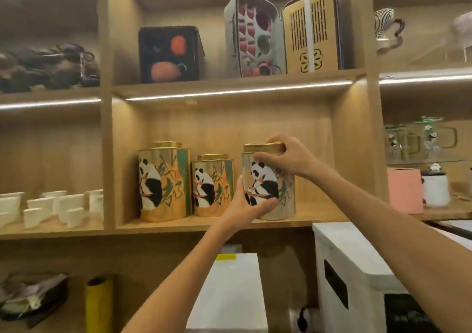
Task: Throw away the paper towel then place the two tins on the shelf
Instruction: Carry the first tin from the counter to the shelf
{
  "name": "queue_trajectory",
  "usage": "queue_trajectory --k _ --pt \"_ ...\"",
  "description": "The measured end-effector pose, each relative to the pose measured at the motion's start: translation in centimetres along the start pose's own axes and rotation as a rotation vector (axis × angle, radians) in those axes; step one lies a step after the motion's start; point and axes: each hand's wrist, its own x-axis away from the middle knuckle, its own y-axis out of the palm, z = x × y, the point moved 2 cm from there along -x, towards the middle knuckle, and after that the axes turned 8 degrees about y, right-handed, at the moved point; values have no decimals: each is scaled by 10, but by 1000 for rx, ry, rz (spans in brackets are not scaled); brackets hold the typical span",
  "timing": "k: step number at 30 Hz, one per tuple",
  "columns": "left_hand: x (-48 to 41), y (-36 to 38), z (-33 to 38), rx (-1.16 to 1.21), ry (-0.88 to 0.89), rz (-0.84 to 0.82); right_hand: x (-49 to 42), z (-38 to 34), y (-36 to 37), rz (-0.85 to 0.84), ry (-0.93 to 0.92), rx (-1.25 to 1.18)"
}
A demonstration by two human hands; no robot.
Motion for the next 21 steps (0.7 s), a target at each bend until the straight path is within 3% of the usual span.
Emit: queue_trajectory --k 12,15,21 --pt "-81 16 -99 68 -181 -32 -79 83 89 4 169 -61" --pt "-90 21 -113 79 -206 23 -94 99 104 -11 217 -112" --pt "-108 36 -124 -136 -270 224 -95 121 132 16 268 -359"
